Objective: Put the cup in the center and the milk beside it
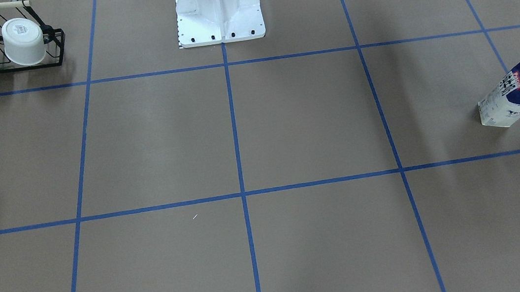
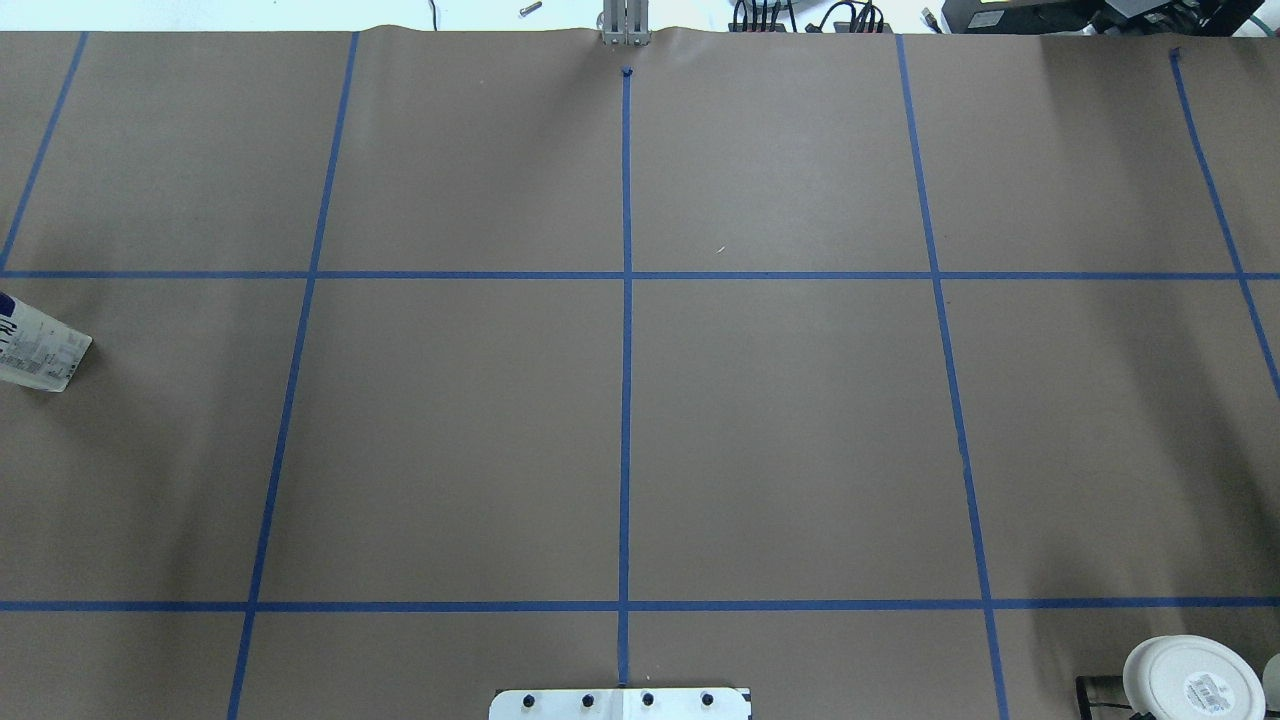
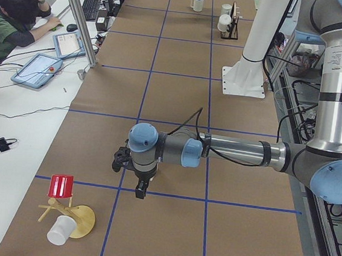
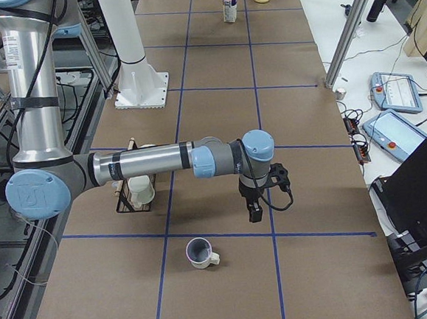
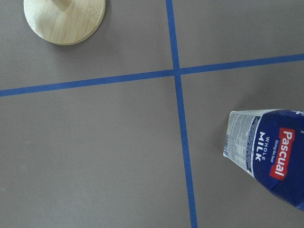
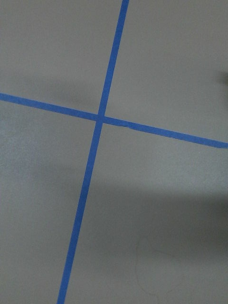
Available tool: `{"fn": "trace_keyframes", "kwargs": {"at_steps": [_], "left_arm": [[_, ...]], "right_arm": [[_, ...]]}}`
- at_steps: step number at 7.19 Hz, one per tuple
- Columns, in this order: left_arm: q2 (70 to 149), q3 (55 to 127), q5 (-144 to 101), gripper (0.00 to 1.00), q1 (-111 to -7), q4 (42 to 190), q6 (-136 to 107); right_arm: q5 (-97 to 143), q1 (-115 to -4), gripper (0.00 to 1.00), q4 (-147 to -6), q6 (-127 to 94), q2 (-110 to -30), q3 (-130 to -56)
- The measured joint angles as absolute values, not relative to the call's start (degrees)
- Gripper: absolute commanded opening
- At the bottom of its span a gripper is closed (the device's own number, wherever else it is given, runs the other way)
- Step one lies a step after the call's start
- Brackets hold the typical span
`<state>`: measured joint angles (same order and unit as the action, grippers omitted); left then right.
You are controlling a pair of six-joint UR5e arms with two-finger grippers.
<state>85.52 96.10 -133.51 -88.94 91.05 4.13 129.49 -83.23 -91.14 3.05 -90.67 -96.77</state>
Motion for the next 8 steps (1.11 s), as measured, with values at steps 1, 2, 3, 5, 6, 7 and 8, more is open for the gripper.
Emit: {"fn": "trace_keyframes", "kwargs": {"at_steps": [1, 2, 3, 5, 6, 7, 8], "left_arm": [[85.52, 96.13, -133.45, 0.98, -88.94, 91.11, 4.15], [85.49, 96.13, -133.38, 0.98, -88.95, 91.61, 4.17], [85.46, 96.12, -133.39, 0.98, -88.94, 92.49, 4.15], [85.24, 96.14, -133.41, 0.98, -88.95, 95.17, 4.13], [84.98, 96.11, -133.34, 0.98, -88.95, 97.25, 4.13], [85.05, 96.17, -133.16, 0.98, -88.95, 99.84, 3.98], [85.42, 96.25, -133.02, 0.98, -88.97, 102.16, 3.76]], "right_arm": [[129.47, -83.23, 1.00, -91.14, 3.05, -90.69, -96.77], [129.47, -83.23, 1.00, -91.14, 3.02, -90.68, -96.77], [129.42, -83.23, 1.00, -91.14, 3.00, -90.65, -96.76], [129.31, -83.18, 1.00, -91.09, 3.10, -90.59, -97.41], [129.27, -83.16, 1.00, -91.07, 3.12, -90.51, -98.03], [129.21, -83.15, 1.00, -91.06, 3.08, -90.16, -98.71], [129.11, -83.16, 1.00, -91.06, 3.03, -89.63, -99.94]]}}
